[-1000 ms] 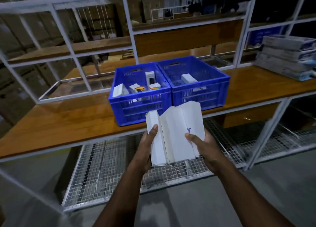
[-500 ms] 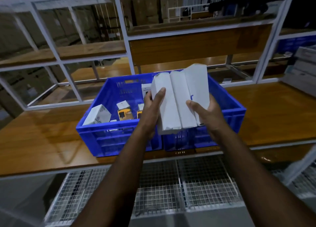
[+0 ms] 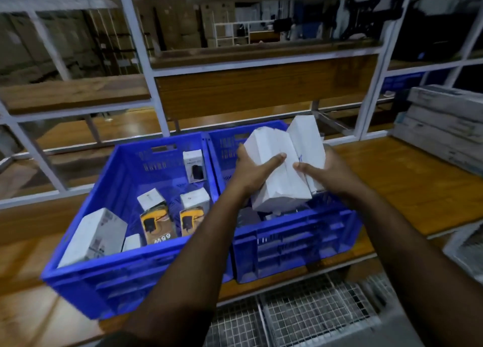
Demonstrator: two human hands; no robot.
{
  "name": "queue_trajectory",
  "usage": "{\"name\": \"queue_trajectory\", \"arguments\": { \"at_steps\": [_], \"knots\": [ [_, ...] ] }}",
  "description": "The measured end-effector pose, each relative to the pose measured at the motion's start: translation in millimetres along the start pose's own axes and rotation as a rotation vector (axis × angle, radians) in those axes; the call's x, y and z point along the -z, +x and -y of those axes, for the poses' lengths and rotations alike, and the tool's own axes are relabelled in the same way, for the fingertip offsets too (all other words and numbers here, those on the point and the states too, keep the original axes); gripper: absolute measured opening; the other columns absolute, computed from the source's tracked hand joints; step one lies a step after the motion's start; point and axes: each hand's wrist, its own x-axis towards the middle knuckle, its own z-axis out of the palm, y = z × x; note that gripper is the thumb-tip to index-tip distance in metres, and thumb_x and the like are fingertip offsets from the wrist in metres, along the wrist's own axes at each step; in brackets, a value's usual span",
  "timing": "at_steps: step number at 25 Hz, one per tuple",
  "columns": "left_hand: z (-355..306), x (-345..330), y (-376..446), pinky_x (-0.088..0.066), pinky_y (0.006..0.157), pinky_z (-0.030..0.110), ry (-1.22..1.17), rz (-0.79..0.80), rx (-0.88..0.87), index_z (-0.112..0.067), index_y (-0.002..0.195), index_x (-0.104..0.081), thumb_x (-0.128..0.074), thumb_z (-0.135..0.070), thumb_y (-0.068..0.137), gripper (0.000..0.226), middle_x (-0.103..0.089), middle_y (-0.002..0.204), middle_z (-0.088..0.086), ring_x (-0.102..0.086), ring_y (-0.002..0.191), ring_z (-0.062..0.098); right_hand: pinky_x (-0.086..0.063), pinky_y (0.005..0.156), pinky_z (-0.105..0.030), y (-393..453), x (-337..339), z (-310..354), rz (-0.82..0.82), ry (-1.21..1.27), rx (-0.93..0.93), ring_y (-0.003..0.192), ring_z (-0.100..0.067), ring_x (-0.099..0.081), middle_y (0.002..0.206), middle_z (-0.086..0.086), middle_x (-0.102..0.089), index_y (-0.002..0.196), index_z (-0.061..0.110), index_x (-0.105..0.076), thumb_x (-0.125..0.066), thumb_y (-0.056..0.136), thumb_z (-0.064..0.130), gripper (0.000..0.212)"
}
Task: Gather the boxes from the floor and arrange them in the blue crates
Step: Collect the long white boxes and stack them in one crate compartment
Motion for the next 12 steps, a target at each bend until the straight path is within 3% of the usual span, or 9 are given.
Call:
{"name": "queue_trajectory", "arguments": {
  "at_steps": [3,6,9,12],
  "knots": [
    [17,-5,17,-0.043,0.107,0.052,0.228,0.031,0.046,-0.028,0.155,-0.006,-0.076,-0.066,0.071,0.116,-0.031,0.155,0.010,-0.044,0.134,0.034,-0.049,0.090,-0.033,8,-2,-8,-0.011,-0.204,0.015,0.113,-0.012,-0.053,0.126,0.010,-0.054,0.138,0.024,-0.042,-0.078,0.081,0.030,0.068],
    [26,-9,28,-0.044,0.106,0.046,0.364,0.165,0.091,-0.021,0.154,-0.018,-0.072,-0.069,0.073,0.109,-0.039,0.153,0.006,-0.048,0.131,0.031,-0.044,0.086,-0.032,17,-8,-18,0.017,-0.304,-0.011,0.115,-0.016,-0.052,0.123,0.007,-0.052,0.137,0.022,-0.044,-0.073,0.084,0.025,0.061],
    [30,-4,34,-0.046,0.097,0.039,0.455,0.337,0.172,-0.018,0.150,-0.036,-0.065,-0.069,0.080,0.091,-0.047,0.150,0.009,-0.053,0.124,0.030,-0.045,0.088,-0.034,28,-11,-25,0.165,-0.484,-0.171,0.113,-0.022,-0.055,0.125,0.003,-0.055,0.136,0.017,-0.047,-0.072,0.085,0.039,0.061],
    [26,3,43,-0.045,0.100,0.038,0.701,0.456,0.252,-0.013,0.150,-0.039,-0.061,-0.072,0.081,0.094,-0.046,0.151,0.012,-0.054,0.127,0.032,-0.049,0.096,-0.041,43,-17,-34,0.406,-0.727,-0.280,0.114,-0.027,-0.059,0.135,-0.006,-0.059,0.135,0.017,-0.052,-0.066,0.066,0.065,0.085]
  ]
}}
